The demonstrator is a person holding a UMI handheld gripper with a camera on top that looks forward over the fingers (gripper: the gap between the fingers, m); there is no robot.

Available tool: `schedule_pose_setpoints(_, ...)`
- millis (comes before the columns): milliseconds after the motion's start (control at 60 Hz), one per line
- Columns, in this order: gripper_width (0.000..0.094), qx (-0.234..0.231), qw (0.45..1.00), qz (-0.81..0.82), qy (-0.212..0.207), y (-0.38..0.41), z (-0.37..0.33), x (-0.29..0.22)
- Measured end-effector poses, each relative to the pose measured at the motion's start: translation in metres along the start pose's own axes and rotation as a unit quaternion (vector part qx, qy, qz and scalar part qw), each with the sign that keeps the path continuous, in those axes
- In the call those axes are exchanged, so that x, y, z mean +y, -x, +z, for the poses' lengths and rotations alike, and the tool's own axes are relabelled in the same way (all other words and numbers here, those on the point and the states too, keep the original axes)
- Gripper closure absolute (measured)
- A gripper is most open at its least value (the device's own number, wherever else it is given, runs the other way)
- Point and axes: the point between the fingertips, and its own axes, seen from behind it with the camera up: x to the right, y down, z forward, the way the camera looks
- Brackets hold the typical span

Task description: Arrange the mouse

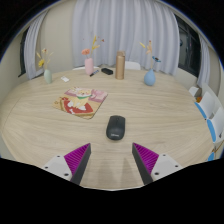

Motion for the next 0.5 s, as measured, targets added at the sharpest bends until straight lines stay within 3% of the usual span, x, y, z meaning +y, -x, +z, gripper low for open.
schedule_pose_setpoints(500,0.0084,0.017,1.0,0.007,0.01,-0.012,0.103,-0.029)
